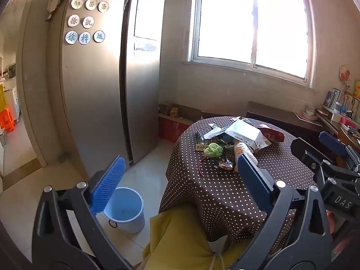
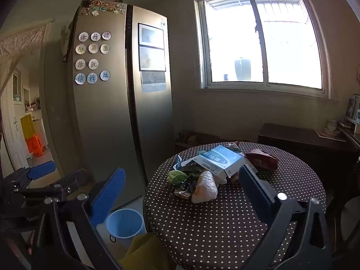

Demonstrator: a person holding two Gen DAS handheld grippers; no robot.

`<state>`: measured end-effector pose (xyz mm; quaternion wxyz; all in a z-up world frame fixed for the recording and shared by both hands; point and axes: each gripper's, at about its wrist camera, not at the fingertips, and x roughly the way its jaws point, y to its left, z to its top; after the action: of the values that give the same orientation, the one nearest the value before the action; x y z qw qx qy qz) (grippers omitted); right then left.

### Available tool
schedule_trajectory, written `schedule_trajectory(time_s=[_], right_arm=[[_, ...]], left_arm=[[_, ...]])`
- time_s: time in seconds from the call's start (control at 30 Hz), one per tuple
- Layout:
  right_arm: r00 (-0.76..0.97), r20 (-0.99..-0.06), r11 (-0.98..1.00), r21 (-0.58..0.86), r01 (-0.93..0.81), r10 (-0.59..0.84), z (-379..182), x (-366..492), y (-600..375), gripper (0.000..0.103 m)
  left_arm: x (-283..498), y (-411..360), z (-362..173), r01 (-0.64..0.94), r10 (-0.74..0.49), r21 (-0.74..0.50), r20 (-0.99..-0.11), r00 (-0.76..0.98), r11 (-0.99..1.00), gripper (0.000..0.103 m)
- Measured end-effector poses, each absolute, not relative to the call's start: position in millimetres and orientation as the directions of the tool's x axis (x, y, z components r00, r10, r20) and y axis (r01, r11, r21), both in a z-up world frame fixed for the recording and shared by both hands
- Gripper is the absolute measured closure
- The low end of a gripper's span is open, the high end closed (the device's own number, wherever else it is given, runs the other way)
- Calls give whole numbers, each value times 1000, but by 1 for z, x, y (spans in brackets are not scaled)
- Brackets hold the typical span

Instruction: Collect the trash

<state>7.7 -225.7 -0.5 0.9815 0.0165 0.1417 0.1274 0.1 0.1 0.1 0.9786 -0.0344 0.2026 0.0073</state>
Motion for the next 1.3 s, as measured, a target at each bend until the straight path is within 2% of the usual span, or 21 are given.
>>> schedule_trajectory(time_s=[1.3], right_arm=[[912, -304, 961, 120, -250, 275, -2, 11, -226, 4]], left_arm=[[1, 0, -4, -41, 8, -74, -392, 920, 996, 5]])
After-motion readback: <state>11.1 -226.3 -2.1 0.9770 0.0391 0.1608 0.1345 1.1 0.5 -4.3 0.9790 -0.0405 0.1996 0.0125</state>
